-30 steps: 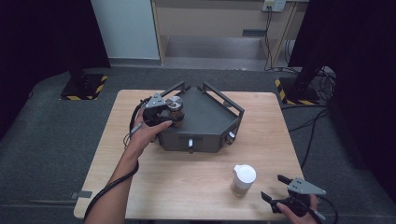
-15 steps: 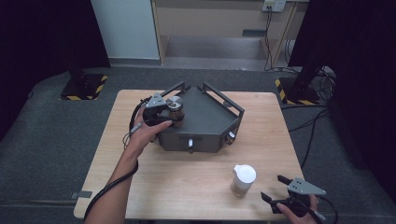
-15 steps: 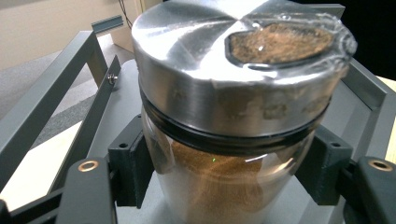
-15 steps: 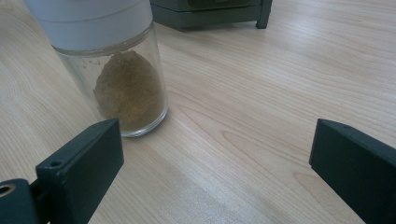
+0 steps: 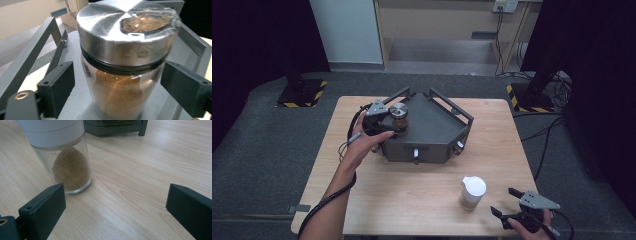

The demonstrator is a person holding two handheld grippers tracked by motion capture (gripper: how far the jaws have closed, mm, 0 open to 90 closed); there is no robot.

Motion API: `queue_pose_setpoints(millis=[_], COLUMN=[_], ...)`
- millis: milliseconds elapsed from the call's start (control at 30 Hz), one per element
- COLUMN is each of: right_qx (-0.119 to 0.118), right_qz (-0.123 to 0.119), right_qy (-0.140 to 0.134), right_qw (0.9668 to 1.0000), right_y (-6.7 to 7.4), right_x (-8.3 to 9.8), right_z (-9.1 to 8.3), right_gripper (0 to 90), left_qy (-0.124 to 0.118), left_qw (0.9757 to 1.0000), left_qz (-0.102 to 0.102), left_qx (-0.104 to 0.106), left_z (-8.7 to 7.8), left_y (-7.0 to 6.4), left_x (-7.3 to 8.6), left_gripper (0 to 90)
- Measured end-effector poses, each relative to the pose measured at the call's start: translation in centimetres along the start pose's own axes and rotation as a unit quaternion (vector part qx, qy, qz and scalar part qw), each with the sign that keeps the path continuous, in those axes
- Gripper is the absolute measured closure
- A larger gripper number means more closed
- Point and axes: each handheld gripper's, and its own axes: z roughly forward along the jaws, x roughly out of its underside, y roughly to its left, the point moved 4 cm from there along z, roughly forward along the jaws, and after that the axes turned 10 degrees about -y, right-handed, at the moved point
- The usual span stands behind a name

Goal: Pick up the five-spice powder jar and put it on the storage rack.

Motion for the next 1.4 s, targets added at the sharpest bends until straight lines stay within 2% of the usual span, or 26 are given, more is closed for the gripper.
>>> queue_pose_setpoints(millis=[200,600,767,933,1233,1400], right_qx=[0.000,0.002,0.000,0.001,-0.002,-0.005], right_qz=[0.001,0.001,0.000,0.001,0.000,0.000], right_qy=[-0.001,-0.003,-0.002,-0.004,-0.004,-0.006], right_qw=[1.0000,1.0000,1.0000,1.0000,1.0000,1.0000], right_y=[0.0,0.0,0.1,0.1,0.2,0.3], right_x=[0.0,0.0,0.0,-0.1,-0.1,-0.1], right_z=[-0.1,-0.1,0.0,-0.1,0.0,0.1], right_gripper=[3.2,3.2,3.2,3.2,3.2,3.2], left_qy=[-0.003,-0.026,-0.028,-0.036,-0.043,-0.038], left_qw=[0.9999,0.9995,0.9992,0.9988,0.9985,0.9985], left_qz=[0.006,0.011,0.019,0.012,0.012,0.013], left_qx=[-0.008,-0.017,-0.023,-0.029,-0.032,-0.037], left_z=[-1.0,-3.7,-4.8,-5.8,-7.7,-8.6], left_y=[-0.7,-1.9,-2.7,-3.1,-4.5,-5.4], left_x=[-0.2,0.0,0.5,1.2,2.4,3.3], left_gripper=[4.4,3.0,2.5,2.5,1.9,1.8])
